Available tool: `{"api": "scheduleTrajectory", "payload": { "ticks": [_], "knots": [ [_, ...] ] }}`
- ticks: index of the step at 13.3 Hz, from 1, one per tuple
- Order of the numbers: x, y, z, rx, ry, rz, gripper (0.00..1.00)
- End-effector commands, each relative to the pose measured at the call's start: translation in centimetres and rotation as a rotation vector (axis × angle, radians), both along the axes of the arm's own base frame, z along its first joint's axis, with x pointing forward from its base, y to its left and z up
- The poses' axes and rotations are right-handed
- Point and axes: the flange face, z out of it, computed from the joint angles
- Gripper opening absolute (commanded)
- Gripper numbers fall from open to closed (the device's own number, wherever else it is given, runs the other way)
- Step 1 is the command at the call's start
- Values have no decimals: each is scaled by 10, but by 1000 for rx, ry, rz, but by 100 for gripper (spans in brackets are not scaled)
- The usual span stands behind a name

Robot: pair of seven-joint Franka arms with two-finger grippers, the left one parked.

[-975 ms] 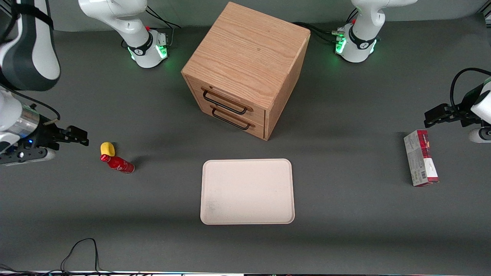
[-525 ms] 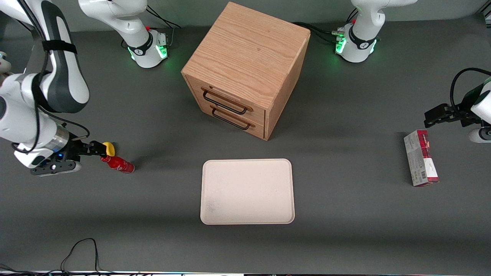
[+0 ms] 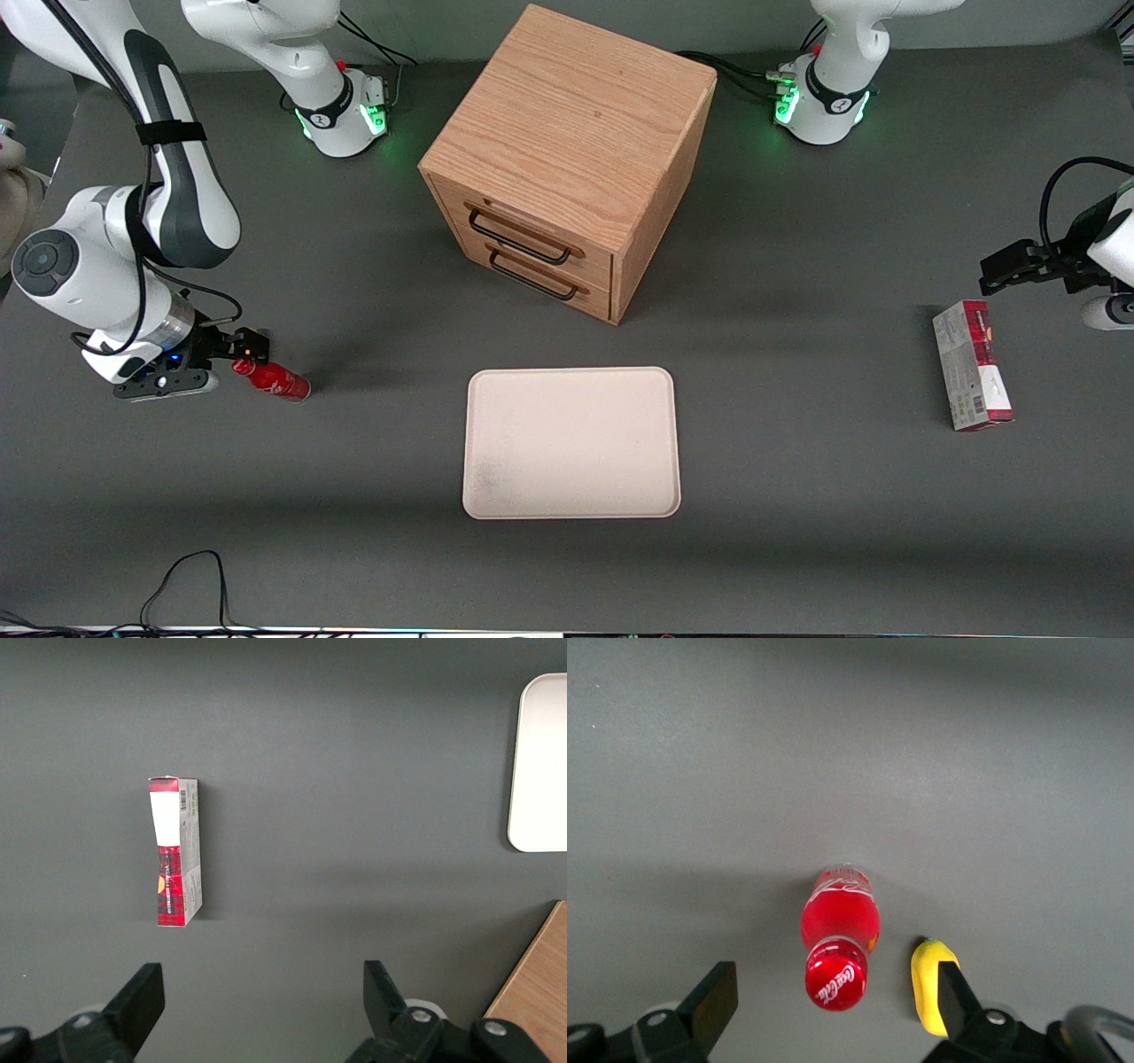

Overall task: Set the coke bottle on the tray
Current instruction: 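Move the open right gripper down over the red Coca-Cola bottle, then close the right gripper around the bottle's body and lift it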

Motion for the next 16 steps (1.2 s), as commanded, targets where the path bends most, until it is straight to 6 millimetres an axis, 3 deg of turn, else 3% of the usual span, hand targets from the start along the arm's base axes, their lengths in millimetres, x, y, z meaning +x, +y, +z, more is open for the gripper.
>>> {"api": "scheduleTrajectory", "payload": {
  "ticks": [1, 8, 9, 10, 11, 15, 16],
  "knots": [
    [3, -1, -13, 7, -12, 21, 100],
    [5, -5, -20, 14, -2, 28, 100],
    [5, -6, -20, 14, -2, 28, 84],
    [5, -5, -21, 14, 0, 29, 61],
    [5, -4, -21, 14, 1, 31, 46],
    [5, -3, -21, 13, 1, 33, 17],
    [5, -3, -20, 13, 0, 33, 16]
  ]
}}
